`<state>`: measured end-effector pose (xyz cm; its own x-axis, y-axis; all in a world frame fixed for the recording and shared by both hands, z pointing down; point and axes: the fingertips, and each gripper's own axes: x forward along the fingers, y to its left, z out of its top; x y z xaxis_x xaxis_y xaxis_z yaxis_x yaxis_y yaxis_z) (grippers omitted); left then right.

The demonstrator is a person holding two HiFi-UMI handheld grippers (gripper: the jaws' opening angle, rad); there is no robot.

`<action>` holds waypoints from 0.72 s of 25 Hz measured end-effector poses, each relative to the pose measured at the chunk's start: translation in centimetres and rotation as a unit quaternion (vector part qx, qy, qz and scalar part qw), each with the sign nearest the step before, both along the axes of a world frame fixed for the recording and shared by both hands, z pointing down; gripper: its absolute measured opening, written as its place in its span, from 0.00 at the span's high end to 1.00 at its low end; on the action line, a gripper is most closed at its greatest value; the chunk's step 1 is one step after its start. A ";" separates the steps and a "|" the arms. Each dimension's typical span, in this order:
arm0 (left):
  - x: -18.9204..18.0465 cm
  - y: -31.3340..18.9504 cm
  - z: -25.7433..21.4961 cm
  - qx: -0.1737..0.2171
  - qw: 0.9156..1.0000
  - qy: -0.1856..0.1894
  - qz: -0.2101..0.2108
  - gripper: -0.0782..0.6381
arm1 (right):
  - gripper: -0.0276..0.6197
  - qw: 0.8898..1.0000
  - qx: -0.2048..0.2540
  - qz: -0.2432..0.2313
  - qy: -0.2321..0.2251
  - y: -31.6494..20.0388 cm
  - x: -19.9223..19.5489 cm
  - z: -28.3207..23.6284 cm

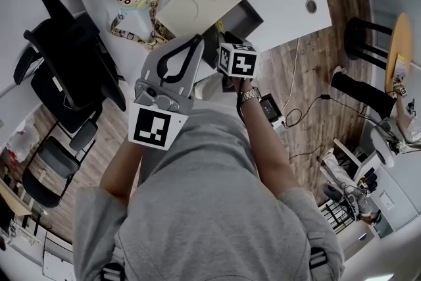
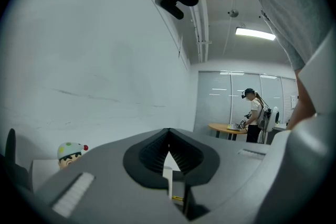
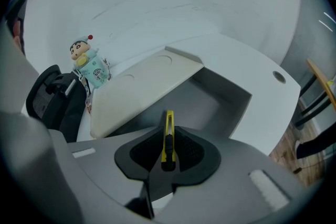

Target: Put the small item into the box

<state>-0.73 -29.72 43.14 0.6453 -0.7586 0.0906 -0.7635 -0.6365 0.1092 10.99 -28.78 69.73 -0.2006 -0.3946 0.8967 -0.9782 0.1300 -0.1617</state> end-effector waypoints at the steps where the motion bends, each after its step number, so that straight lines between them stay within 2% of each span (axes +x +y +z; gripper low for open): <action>1: -0.2 -0.1 0.1 -0.001 1.000 0.000 -0.001 0.89 | 0.83 1.000 -0.001 -0.003 0.003 0.0 -0.1 0.1; 12: -1.5 -0.2 0.6 -0.008 1.000 0.000 -0.008 0.89 | 0.83 0.997 -0.022 -0.066 0.041 0.4 -1.0 1.2; 18: -1.4 -0.2 0.6 -0.007 1.000 0.001 -0.006 0.89 | 0.83 0.997 -0.021 -0.065 0.040 0.3 -1.0 1.2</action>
<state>-2.09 -29.95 43.72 0.6356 -0.7654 0.1012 -0.7715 -0.6249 0.1195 9.94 -28.49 70.94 -0.1746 -0.3311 0.9273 -0.9635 0.2518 -0.0915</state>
